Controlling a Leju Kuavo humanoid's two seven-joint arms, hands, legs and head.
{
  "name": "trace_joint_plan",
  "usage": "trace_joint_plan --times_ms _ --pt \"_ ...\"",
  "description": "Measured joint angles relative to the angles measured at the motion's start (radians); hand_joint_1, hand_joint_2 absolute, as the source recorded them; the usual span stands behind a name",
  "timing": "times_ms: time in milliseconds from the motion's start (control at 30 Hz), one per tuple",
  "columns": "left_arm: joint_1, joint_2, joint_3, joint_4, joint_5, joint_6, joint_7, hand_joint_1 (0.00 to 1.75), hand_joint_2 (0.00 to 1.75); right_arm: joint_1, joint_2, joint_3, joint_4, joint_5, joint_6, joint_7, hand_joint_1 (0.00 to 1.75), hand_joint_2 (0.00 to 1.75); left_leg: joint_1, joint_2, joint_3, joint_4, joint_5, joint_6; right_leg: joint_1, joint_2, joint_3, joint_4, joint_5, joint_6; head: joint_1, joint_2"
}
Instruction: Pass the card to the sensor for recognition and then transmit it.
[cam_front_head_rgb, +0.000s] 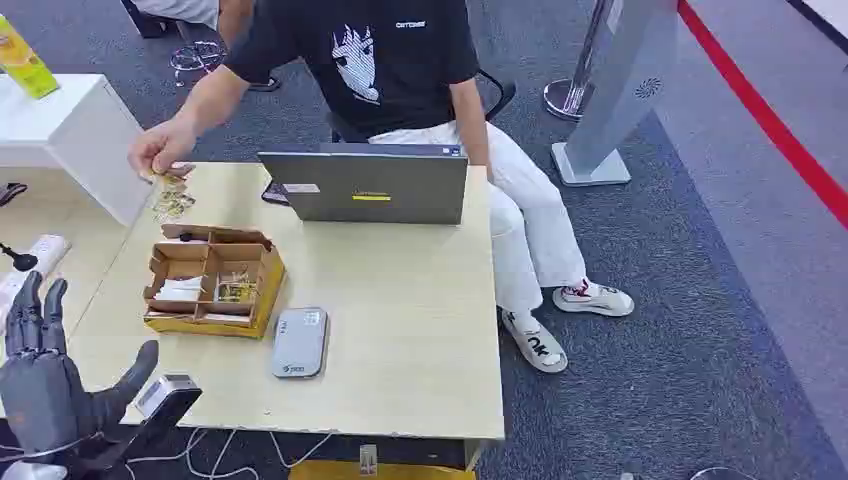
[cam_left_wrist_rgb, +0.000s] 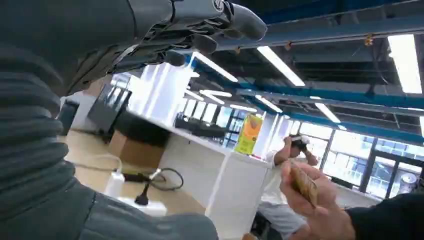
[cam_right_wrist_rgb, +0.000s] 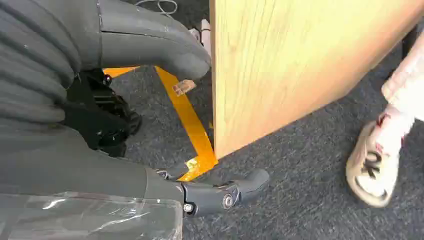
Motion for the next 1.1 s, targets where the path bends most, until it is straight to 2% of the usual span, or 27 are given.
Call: trace_joint_plan --times_ms 233,433,600,633,833,967,1100 --pt "-0.123 0.109 -0.028 0.123 -0.147 0.016 0.08 0.0 1.75 -0.029 0.011 0.0 0.008 0.0 -0.003 0.015 0.0 1.75 0.0 0.0 0.0 0.0 0.002 0.0 0.0 0.0 -0.001 0.0 0.002 -0.001 -0.001 0.0" --pt "-0.21 0.156 -0.039 0.205 -0.25 0.036 0.143 0.0 1.75 -0.041 0.016 0.001 0.011 -0.018 0.013 0.023 0.0 1.75 0.0 0.002 -0.001 0.0 0.002 0.0 0.0 0.002 -0.002 0.001 0.003 -0.001 -0.001 0.0" --pt "-0.315 0.198 -0.047 0.321 -0.353 0.043 0.22 0.0 1.75 -0.055 0.028 0.004 0.014 -0.037 0.027 0.031 0.0 1.75 0.0 0.001 -0.001 0.0 0.004 0.0 0.0 0.001 -0.002 0.001 0.004 0.0 -0.001 0.0" --pt "-0.329 0.205 -0.05 0.341 -0.372 0.046 0.235 1.75 1.75 -0.056 0.029 0.006 0.015 -0.041 0.029 0.031 0.0 1.75 0.0 0.001 -0.002 0.0 0.005 0.0 0.0 0.001 -0.002 0.001 0.004 0.0 -0.002 0.0" --pt "-0.376 0.242 -0.054 0.431 -0.467 0.113 0.321 1.75 1.75 -0.057 0.037 0.024 0.019 -0.073 0.035 0.029 0.0 1.75 0.0 0.001 -0.002 0.0 0.005 0.0 0.0 0.002 -0.003 0.001 0.004 0.0 -0.001 0.0" --pt "-0.379 0.251 -0.054 0.457 -0.472 0.139 0.325 1.75 1.75 -0.056 0.039 0.027 0.02 -0.083 0.032 0.022 0.0 1.75 0.0 0.001 -0.003 0.0 0.005 0.0 0.0 0.002 -0.003 0.001 0.004 0.0 -0.001 0.0" --pt "-0.379 0.251 -0.054 0.457 -0.472 0.139 0.325 1.75 1.75 -0.056 0.039 0.027 0.02 -0.083 0.032 0.022 0.0 1.75 0.0 0.001 -0.003 0.0 0.005 0.0 0.0 0.002 -0.003 0.001 0.004 0.0 -0.001 0.0"
